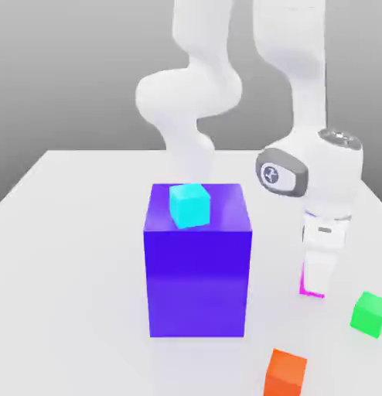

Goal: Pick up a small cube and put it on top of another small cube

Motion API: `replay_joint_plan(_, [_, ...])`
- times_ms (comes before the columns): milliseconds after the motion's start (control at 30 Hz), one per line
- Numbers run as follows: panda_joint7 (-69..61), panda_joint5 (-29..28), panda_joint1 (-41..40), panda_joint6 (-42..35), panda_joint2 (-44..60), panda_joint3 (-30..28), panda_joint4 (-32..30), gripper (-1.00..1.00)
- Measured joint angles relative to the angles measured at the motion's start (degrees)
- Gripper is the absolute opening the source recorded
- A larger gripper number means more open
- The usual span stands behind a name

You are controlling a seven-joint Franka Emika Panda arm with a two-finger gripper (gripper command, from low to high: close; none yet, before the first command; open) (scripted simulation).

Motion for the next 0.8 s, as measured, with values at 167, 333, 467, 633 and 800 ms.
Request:
replay_joint_plan(167, [-4.89,4.04,0.2,-8.02,-4.54,1.12,3.52,-1.0])
replay_joint_plan(333, [-8.75,3.56,0.26,-15.74,-2.11,1.43,13.63,-1.0])
replay_joint_plan(467, [-10.16,2.17,0.47,-17.66,1.97,1.31,19.54,-1.0])
replay_joint_plan(633, [-8.42,-0.5,1.6,-11.52,9.11,-0.3,20.46,1.0])
replay_joint_plan(800, [-8.25,-0.74,1.71,-10.93,9.72,-0.46,20.51,1.0])
